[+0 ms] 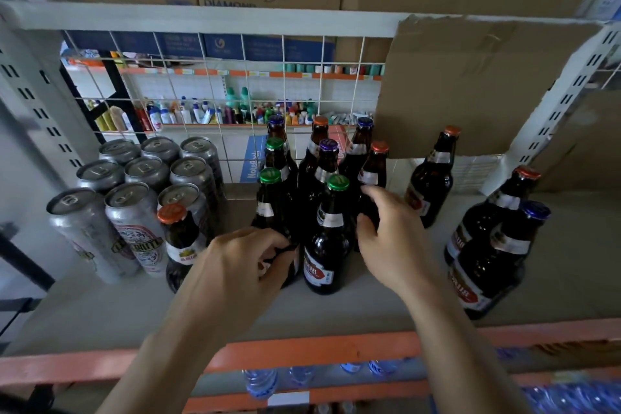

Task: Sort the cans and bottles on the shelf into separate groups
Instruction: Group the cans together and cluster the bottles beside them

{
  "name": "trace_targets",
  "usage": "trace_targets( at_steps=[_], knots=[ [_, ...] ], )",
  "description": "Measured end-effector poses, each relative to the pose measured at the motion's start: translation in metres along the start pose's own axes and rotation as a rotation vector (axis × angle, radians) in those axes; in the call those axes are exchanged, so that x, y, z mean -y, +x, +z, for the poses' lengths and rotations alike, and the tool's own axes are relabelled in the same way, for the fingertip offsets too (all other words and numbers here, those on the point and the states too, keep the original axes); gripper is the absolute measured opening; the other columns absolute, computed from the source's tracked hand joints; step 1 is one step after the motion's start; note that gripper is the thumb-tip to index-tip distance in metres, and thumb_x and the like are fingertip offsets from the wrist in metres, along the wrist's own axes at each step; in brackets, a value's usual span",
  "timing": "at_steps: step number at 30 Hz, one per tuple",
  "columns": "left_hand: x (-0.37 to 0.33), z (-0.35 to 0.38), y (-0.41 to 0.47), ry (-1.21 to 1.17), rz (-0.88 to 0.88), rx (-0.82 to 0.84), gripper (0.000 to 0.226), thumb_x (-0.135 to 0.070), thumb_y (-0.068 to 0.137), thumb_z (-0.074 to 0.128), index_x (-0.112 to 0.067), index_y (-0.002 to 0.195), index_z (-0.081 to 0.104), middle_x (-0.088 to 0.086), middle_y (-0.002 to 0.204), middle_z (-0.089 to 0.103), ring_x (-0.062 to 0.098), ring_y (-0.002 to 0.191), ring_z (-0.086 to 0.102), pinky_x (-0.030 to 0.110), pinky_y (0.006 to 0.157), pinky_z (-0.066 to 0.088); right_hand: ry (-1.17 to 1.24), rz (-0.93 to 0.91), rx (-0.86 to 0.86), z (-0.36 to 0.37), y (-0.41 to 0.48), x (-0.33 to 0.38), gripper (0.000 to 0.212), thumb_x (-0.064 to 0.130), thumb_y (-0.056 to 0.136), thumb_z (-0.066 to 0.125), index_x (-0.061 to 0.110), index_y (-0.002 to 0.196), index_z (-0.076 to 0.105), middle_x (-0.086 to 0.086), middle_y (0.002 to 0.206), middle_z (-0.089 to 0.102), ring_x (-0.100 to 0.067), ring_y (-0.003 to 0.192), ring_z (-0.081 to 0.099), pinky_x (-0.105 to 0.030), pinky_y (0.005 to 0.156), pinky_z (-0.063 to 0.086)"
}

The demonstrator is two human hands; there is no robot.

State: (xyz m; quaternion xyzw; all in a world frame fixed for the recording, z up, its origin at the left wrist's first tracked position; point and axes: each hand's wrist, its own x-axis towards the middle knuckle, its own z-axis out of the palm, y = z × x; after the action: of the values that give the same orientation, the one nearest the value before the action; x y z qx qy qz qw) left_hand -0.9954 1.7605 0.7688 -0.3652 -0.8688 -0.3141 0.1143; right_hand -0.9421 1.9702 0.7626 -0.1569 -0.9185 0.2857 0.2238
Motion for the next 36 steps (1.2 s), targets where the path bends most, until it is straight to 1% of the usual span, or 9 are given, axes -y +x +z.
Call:
trace_targets(
  at_steps=[6, 10, 16, 21, 24, 29, 32, 34, 36],
  knots=[
    [0.031, 0.026, -0.04, -0.044, -0.208, -0.015, 0.019, -0.038, 0.076, 0.053, -0.027, 0.079, 0.069, -0.015, 0.069, 0.063, 0.004, 0.062, 0.061, 0.033, 0.052, 0.053, 0.086, 0.138, 0.074, 0.024, -0.021, -0.004, 0.052, 0.023, 0.095, 0.056, 0.02, 0.144, 0.039, -0.001, 0.138, 0.052, -0.02, 0.118, 0.056, -0.031, 0.094, 0.047],
    [0.036, 0.027, -0.049, -0.039, -0.235, -0.043, 0.013, -0.026, 0.074, 0.057, -0.024, 0.08, 0.068, -0.011, 0.075, 0.065, 0.01, 0.064, 0.063, 0.034, 0.055, 0.054, 0.127, 0.177, 0.092, 0.037, -0.034, -0.007, 0.055, 0.021, 0.091, 0.059, 0.019, 0.142, 0.041, -0.002, 0.133, 0.058, -0.02, 0.115, 0.059, -0.036, 0.093, 0.05],
    [0.018, 0.036, -0.043, -0.062, -0.184, -0.029, 0.017, -0.021, 0.077, 0.065, -0.019, 0.093, 0.069, -0.005, 0.087, 0.067, 0.016, 0.073, 0.065, 0.027, 0.061, 0.052, 0.117, 0.193, 0.064, 0.041, -0.053, -0.005, 0.058, 0.022, 0.09, 0.062, 0.019, 0.144, 0.041, 0.001, 0.137, 0.056, -0.015, 0.122, 0.054, -0.017, 0.09, 0.039],
    [0.003, 0.046, -0.035, -0.097, -0.137, -0.006, 0.021, -0.022, 0.077, 0.067, -0.02, 0.098, 0.067, -0.006, 0.092, 0.067, 0.015, 0.08, 0.066, 0.034, 0.065, 0.056, 0.112, 0.24, 0.026, 0.028, -0.065, -0.017, 0.059, 0.024, 0.093, 0.061, 0.018, 0.146, 0.037, 0.002, 0.141, 0.05, -0.012, 0.128, 0.046, -0.012, 0.091, 0.031],
    [-0.009, 0.054, -0.028, -0.142, -0.111, 0.015, 0.021, -0.028, 0.076, 0.062, -0.027, 0.097, 0.065, -0.012, 0.092, 0.067, 0.012, 0.08, 0.066, 0.032, 0.065, 0.055, 0.107, 0.284, -0.071, 0.02, -0.069, -0.034, 0.054, 0.02, 0.091, 0.063, 0.013, 0.141, 0.045, -0.003, 0.137, 0.054, -0.015, 0.126, 0.049, -0.018, 0.095, 0.035],
    [-0.021, 0.07, -0.021, -0.129, -0.116, 0.075, 0.026, -0.035, 0.079, 0.056, -0.026, 0.102, 0.065, -0.011, 0.099, 0.067, 0.013, 0.085, 0.067, 0.036, 0.066, 0.055, 0.077, 0.399, -0.352, 0.01, -0.078, -0.061, 0.037, 0.011, 0.086, 0.067, 0.007, 0.123, 0.061, -0.009, 0.118, 0.066, -0.022, 0.109, 0.061, -0.021, 0.085, 0.038],
    [-0.024, 0.077, -0.019, -0.121, -0.125, 0.096, 0.026, -0.037, 0.078, 0.055, -0.028, 0.1, 0.065, -0.014, 0.097, 0.066, 0.011, 0.084, 0.066, 0.035, 0.066, 0.055, 0.05, 0.433, -0.61, 0.002, -0.082, -0.078, 0.031, -0.002, 0.076, 0.073, -0.001, 0.105, 0.063, -0.019, 0.101, 0.064, -0.027, 0.087, 0.059, -0.012, 0.074, 0.034],
    [-0.026, 0.081, -0.019, -0.121, -0.13, 0.112, 0.027, -0.039, 0.078, 0.055, -0.029, 0.101, 0.065, -0.015, 0.099, 0.066, 0.009, 0.087, 0.066, 0.034, 0.069, 0.055, 0.062, 0.475, -0.69, -0.004, -0.084, -0.089, 0.035, -0.001, 0.075, 0.076, -0.004, 0.105, 0.058, -0.02, 0.101, 0.058, -0.025, 0.09, 0.053, -0.008, 0.07, 0.033],
    [-0.027, 0.084, -0.018, -0.129, -0.125, 0.12, 0.026, -0.036, 0.081, 0.061, -0.026, 0.105, 0.066, -0.014, 0.101, 0.067, 0.007, 0.089, 0.065, 0.033, 0.071, 0.055, 0.071, 0.517, -0.726, -0.005, -0.085, -0.1, 0.044, 0.003, 0.074, 0.078, -0.006, 0.108, 0.052, -0.023, 0.105, 0.053, -0.038, 0.1, 0.052, -0.026, 0.076, 0.045]
  ],
)
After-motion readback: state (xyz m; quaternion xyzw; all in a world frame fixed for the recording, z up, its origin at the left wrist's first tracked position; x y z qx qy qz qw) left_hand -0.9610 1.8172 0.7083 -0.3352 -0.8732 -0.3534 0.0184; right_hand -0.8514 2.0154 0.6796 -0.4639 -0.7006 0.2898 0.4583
